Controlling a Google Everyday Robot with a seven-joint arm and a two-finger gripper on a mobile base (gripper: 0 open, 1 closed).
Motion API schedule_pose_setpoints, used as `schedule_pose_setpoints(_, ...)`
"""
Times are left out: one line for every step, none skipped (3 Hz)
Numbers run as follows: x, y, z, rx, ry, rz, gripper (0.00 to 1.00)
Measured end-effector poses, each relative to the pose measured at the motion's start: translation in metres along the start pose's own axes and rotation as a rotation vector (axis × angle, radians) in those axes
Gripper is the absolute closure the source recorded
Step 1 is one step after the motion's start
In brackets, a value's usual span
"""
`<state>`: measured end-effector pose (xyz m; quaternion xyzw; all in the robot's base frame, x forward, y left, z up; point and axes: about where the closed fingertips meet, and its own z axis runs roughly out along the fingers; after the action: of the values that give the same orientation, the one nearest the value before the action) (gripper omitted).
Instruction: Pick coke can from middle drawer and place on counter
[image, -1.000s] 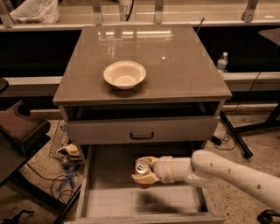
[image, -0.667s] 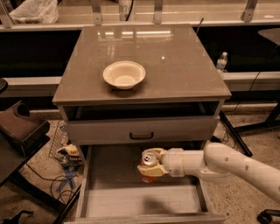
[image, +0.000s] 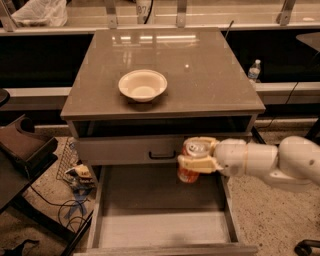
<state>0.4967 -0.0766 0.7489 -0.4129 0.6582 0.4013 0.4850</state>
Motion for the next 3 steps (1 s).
schedule_pose_setpoints(-0.053, -0.004, -0.022, 0.038, -0.032, -0.02, 1.0)
schedule_pose_setpoints(-0.101, -0.007, -0.038, 0.092, -0.039, -0.068, 1.0)
schedule_pose_setpoints(-0.101, -0.007, -0.038, 0.092, -0.039, -0.068, 1.0)
